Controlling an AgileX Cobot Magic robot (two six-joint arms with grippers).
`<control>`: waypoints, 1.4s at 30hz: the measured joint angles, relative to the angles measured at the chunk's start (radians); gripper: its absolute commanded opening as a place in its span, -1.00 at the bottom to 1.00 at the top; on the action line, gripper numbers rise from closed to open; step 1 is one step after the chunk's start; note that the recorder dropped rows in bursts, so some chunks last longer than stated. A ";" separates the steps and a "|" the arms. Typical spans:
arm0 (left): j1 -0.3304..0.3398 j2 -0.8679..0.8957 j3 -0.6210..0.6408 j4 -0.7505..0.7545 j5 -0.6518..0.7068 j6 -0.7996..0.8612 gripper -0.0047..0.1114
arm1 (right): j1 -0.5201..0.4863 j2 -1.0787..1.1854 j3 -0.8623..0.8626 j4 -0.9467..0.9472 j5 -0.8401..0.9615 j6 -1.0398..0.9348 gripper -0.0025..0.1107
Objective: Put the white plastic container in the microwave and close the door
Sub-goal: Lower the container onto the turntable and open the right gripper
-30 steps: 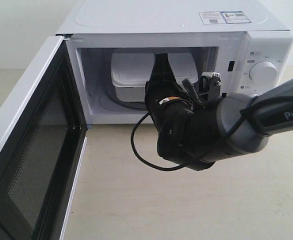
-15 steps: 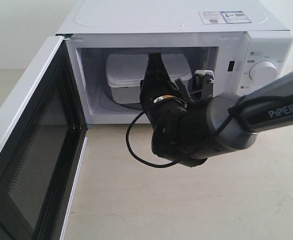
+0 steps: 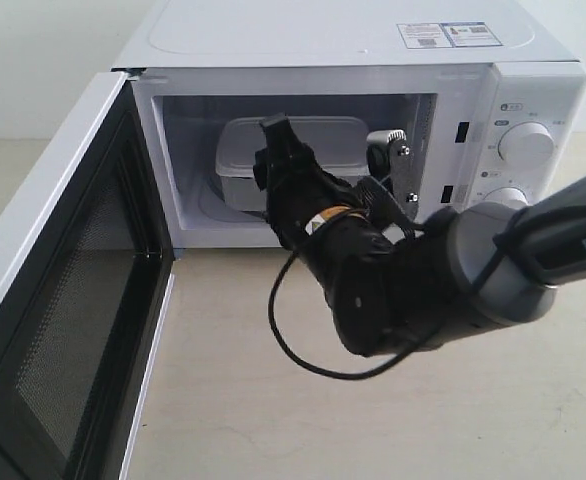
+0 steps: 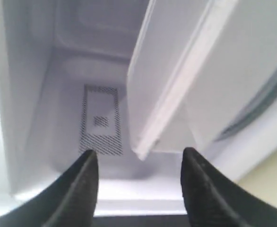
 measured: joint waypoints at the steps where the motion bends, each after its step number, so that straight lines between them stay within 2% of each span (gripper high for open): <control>1: 0.000 0.000 0.000 0.000 0.000 0.000 -0.84 | 0.000 -0.010 0.029 -0.021 -0.004 -0.019 -0.25; 4: 0.000 0.000 0.000 0.000 0.000 0.000 -0.84 | 0.000 -0.039 0.110 -0.095 -0.012 -0.151 -0.60; 6: 0.000 0.000 0.000 0.000 0.000 0.000 -0.84 | 0.000 -0.054 0.152 -0.183 0.001 -0.264 -0.94; 10: 0.000 0.000 0.000 0.000 0.000 0.000 -0.84 | 0.000 -0.071 0.181 -0.364 0.085 -0.512 -0.96; 12: 0.000 0.000 0.000 0.000 0.000 0.000 -0.84 | 0.000 -0.073 0.181 -0.384 0.121 -0.663 -0.96; 17: 0.000 0.000 0.000 0.000 0.000 0.000 -0.84 | 0.000 -0.073 0.178 -0.214 0.138 -1.008 -0.96; 20: 0.000 0.000 0.000 0.000 0.000 0.000 -0.84 | 0.000 -0.060 0.142 -0.151 0.138 -1.110 -0.96; 29: 0.000 0.000 0.000 0.000 0.000 0.000 -0.84 | -0.004 0.043 0.035 -0.018 0.082 -1.215 -0.96; 42: 0.000 0.000 0.000 0.000 0.000 0.000 -0.84 | -0.053 0.121 -0.060 0.009 0.034 -1.217 -0.96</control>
